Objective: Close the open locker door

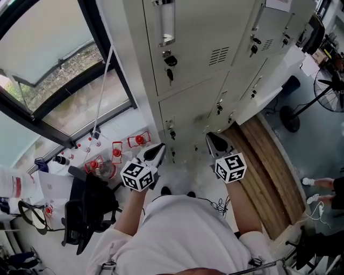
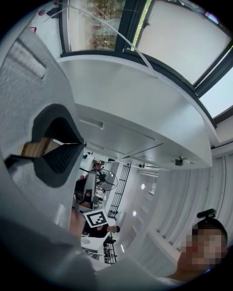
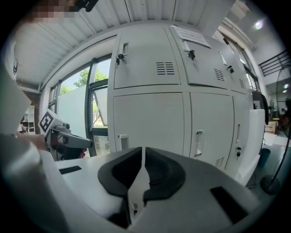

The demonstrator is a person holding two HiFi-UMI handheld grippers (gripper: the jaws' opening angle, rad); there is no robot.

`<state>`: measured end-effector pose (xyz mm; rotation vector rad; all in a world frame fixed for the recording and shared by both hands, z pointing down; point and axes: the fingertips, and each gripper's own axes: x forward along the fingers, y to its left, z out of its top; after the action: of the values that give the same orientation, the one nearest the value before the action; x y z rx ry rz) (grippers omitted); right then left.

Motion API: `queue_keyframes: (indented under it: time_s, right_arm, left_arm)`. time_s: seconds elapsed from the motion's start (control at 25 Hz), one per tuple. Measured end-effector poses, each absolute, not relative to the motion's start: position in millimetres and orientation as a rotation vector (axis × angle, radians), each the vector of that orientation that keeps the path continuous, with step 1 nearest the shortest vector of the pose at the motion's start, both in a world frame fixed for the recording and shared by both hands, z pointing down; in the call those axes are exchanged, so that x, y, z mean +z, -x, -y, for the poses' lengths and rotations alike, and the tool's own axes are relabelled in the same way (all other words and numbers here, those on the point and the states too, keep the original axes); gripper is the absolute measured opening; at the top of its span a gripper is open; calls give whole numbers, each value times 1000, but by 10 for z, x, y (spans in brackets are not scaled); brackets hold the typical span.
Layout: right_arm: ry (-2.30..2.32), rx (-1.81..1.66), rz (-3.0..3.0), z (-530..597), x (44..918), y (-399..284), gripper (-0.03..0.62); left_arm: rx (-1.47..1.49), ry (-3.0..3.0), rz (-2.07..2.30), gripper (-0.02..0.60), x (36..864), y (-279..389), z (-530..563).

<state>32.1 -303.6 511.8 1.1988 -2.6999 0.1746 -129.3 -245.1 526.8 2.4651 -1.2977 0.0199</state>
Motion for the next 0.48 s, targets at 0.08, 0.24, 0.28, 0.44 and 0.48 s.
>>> queue_keyframes:
  time_s: [0.08, 0.24, 0.28, 0.44, 0.48]
  right_arm:
    - [-1229, 182, 2694, 3014, 5122, -412, 20]
    - [-1283, 194, 2685, 2967, 5131, -554, 5]
    - [-1292, 194, 2685, 2949, 5132, -581, 5]
    - [-1303, 163, 2690, 2876, 5110, -642, 3]
    - [-1304, 153, 2691, 2866, 5101, -652, 3]
  left_arm:
    - [25, -2480, 1284, 15, 5258, 1224, 2470]
    - [25, -2501, 1265, 15, 5220, 1114, 2495]
    - [22, -2502, 1263, 15, 5213, 1096, 2495]
    - [10, -2501, 1261, 15, 5194, 1055, 2513]
    - [10, -2501, 1259, 15, 5190, 1047, 2519]
